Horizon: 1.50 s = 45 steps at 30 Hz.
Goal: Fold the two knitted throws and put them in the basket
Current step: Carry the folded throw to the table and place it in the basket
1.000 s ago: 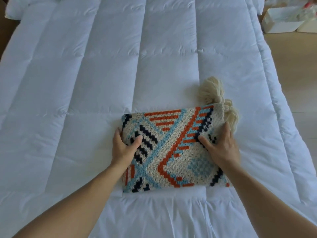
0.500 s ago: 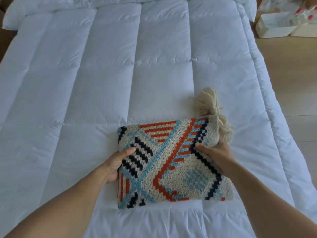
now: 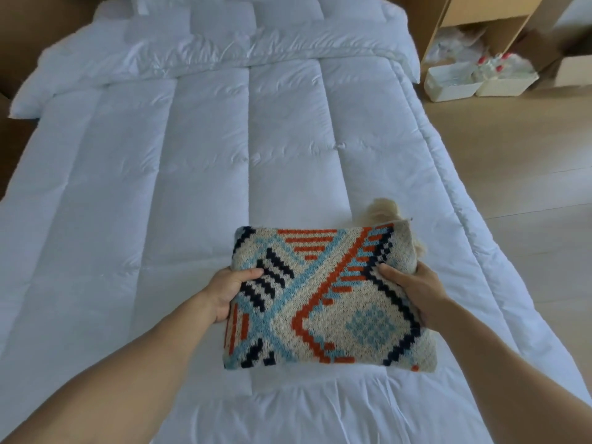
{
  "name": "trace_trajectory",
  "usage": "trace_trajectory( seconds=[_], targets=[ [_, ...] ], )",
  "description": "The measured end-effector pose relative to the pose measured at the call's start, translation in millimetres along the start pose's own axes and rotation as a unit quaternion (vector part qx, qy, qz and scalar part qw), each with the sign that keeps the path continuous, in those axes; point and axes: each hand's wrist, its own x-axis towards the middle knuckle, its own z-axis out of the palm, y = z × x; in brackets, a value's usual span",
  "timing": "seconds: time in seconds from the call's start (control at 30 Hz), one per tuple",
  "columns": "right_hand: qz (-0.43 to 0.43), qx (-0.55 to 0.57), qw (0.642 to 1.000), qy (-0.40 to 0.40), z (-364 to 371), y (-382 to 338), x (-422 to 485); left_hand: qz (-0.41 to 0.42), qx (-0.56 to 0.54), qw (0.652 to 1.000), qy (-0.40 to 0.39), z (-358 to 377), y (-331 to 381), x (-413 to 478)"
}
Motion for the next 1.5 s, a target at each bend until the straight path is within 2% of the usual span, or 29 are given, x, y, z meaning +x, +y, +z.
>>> trace_trajectory(
  seconds=[0.33,0.53,0.7,1.03,1.3,1.5],
  targets=[
    [-0.045,0.053,0.992,0.107,-32.3,-80.8,-139.6,0.065,0.114,0.985,-0.109,36.1,121.9,-108.6],
    [-0.074,0.103,0.979,0.157,-80.1,-129.1,-228.6,0.106,0.182,0.959,-0.190,100.7,192.5,-170.9],
    [-0.092,0.137,0.964,0.209,-131.0,-139.9,-292.5,0.130,0.241,0.930,-0.245,172.6,220.2,-220.2],
    [-0.126,0.213,0.922,0.298,-269.0,-105.4,-390.8,0.171,0.340,0.871,-0.311,339.4,201.2,-314.5],
    [-0.154,0.255,0.883,0.362,-398.0,-51.6,-477.3,0.207,0.372,0.836,-0.346,489.0,135.1,-386.9],
    [-0.158,0.273,0.863,0.394,-486.0,-7.2,-522.0,0.201,0.393,0.813,-0.379,586.3,85.2,-418.8]
  ],
)
